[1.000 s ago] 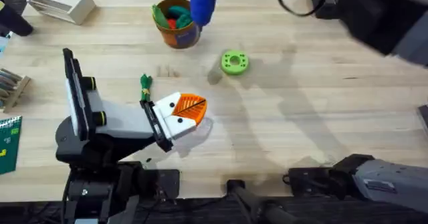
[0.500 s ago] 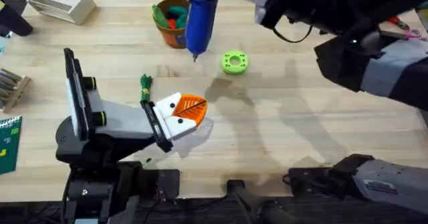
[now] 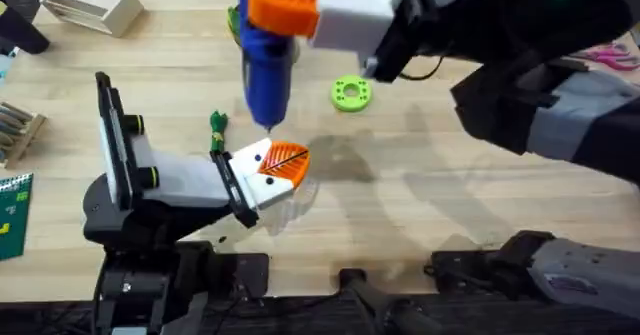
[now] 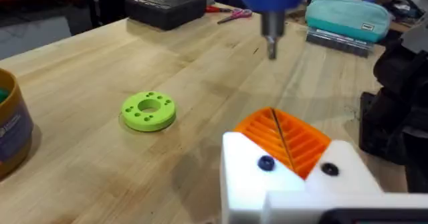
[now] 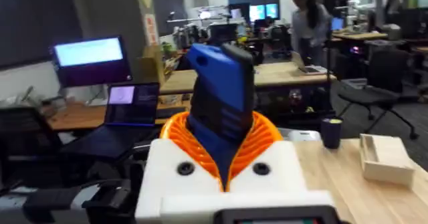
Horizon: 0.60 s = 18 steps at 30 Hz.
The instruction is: Pick up the gripper from the table and insert it into the empty holder that is missing its gripper. Then pick up a screw, insert it into the mounting hole, and use the screwdriver to tighten it. Finally, clean up the table by picking up the vegetable and placing it into the bucket.
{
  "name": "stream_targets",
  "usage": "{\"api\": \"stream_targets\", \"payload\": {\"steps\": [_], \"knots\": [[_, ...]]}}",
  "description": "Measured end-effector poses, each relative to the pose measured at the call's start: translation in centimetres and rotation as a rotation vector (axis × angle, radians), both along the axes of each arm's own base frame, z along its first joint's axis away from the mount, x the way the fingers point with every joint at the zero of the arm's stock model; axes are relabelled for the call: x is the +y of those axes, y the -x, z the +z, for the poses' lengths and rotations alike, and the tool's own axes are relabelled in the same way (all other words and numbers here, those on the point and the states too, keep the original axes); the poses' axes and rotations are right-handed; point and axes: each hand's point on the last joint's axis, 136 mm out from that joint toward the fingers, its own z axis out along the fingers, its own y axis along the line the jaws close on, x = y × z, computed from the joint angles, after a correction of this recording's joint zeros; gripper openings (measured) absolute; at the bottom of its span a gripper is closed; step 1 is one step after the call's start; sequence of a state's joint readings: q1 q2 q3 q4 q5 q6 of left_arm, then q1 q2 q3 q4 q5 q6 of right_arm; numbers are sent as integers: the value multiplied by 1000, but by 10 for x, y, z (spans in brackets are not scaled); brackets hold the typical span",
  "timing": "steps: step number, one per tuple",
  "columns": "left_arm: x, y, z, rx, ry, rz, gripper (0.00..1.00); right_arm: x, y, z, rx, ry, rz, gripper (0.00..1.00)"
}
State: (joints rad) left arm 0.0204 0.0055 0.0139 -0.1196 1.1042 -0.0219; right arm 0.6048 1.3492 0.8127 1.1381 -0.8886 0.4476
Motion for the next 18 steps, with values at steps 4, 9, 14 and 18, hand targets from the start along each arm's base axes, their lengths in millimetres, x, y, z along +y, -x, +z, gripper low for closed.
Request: {"api": "stream_targets", "payload": {"steps": [4, 9, 14, 18], "knots": [[0, 0, 0, 0, 0, 0, 8, 8, 12, 0, -43, -2, 25, 30], [0, 0, 0, 0, 0, 0, 8, 14, 22, -1, -94, -3, 37, 30], [0, 0, 0, 0, 0, 0, 8, 21, 27, -7, -105, 20, 51, 30], [0, 0, 0, 0, 0, 0, 8, 21, 28, -8, -126, 21, 52, 30]]}}
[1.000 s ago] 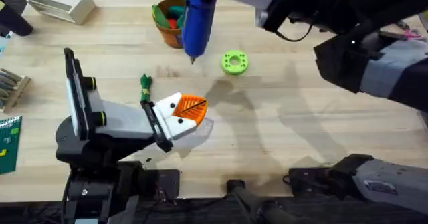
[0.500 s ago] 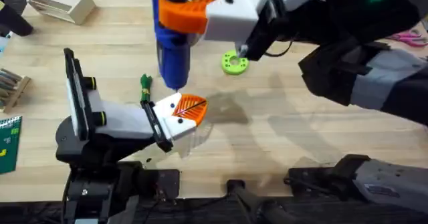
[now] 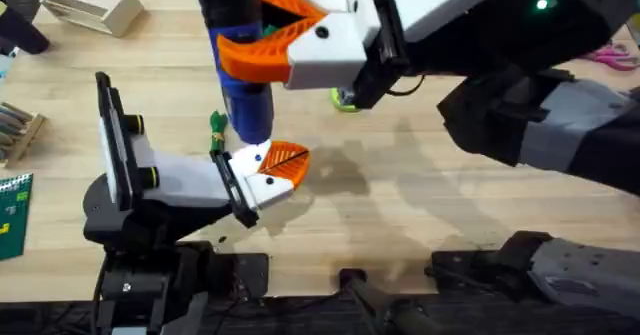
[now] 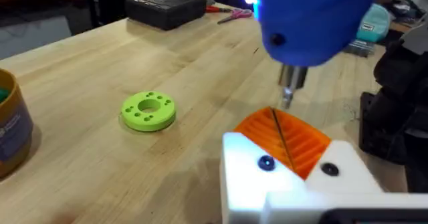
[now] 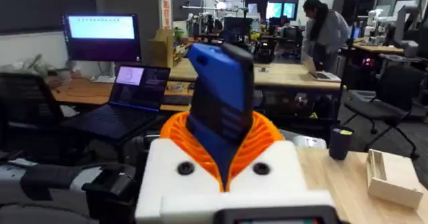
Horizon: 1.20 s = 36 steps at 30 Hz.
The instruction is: Pick up the gripper from the table and insert it into the empty holder that is missing its gripper. Then pick up a screw, insert it into the mounting hole, and use the screwdriver to tighten it. Finally, clean up the table by picking up the vegetable and placing it into the bucket.
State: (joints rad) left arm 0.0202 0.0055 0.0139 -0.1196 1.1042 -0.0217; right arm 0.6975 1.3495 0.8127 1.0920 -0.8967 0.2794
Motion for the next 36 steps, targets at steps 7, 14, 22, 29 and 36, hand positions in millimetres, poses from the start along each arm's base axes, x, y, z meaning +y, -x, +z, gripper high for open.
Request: {"api": "stream_targets", "payload": {"steps": [7, 14, 22, 29, 36], "knots": [[0, 0, 0, 0, 0, 0, 8, 3, -1, -11, 0, 40, 0, 30], [0, 0, 0, 0, 0, 0, 8, 5, 4, -12, -45, 39, 8, 30], [0, 0, 0, 0, 0, 0, 8, 9, 10, -13, -64, 40, 25, 30], [0, 0, 0, 0, 0, 0, 8, 13, 10, -19, -59, 51, 31, 30], [0, 0, 0, 0, 0, 0, 8, 14, 9, -21, -62, 53, 30, 30]]}}
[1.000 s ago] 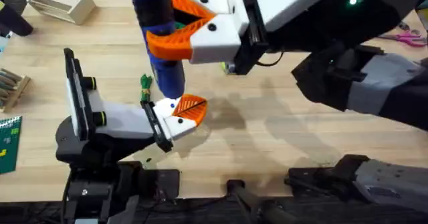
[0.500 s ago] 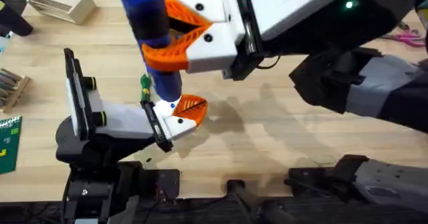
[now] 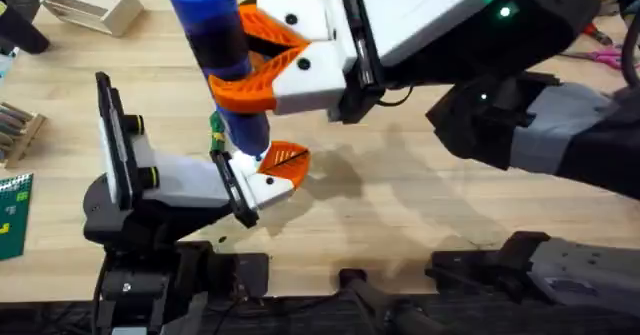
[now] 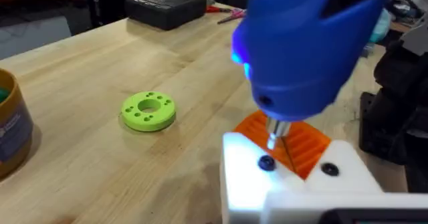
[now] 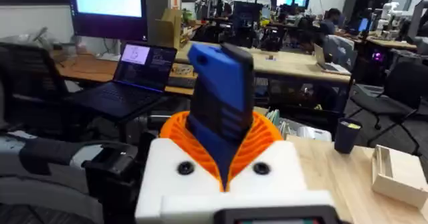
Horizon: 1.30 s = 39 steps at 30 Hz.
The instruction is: Pick up the gripper from the table and insert it into the empty holder that is missing its gripper. Then pick up a screw, insert it into the mounting hole, and use the screwdriver to tighten it. Finally, clean up the table by picking up the vegetable and placing it into the bucket.
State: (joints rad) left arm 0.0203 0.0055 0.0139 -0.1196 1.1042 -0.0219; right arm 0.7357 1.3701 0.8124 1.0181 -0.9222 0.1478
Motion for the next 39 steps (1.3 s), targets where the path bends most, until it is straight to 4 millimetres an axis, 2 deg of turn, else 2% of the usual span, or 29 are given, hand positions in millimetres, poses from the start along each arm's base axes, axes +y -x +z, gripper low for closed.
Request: {"api": "stream_targets", "payload": {"steps": [39], "knots": [[0, 0, 0, 0, 0, 0, 8, 4, 4, -4, -11, 12, 7, 30]]}}
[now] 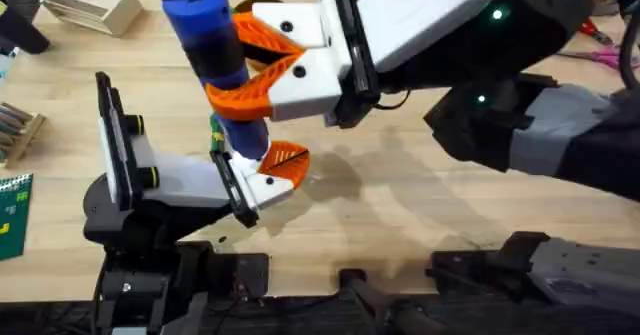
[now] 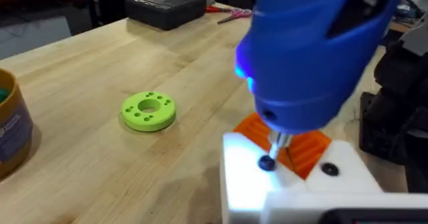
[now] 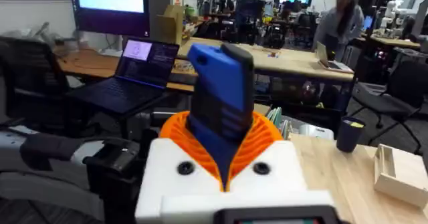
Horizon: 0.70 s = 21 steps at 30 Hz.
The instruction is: Pick up the gripper from the table and insert it into the empty holder that is missing its gripper. Then pick up a screw, insert it into the mounting hole, and use the screwdriver to tighten it. Finally, clean up the table by picking up the vegetable and placing it into the bucket.
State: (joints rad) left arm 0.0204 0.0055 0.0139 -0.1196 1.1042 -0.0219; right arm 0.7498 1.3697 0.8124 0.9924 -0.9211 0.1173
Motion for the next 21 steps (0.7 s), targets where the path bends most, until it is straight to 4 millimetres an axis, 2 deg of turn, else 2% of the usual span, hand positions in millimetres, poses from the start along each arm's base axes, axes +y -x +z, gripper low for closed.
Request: {"api": "stream_targets", "payload": {"steps": [21], "knots": [[0, 1, 0, 0, 0, -3, 8, 3, -3, -7, -1, 12, -3, 30]]}}
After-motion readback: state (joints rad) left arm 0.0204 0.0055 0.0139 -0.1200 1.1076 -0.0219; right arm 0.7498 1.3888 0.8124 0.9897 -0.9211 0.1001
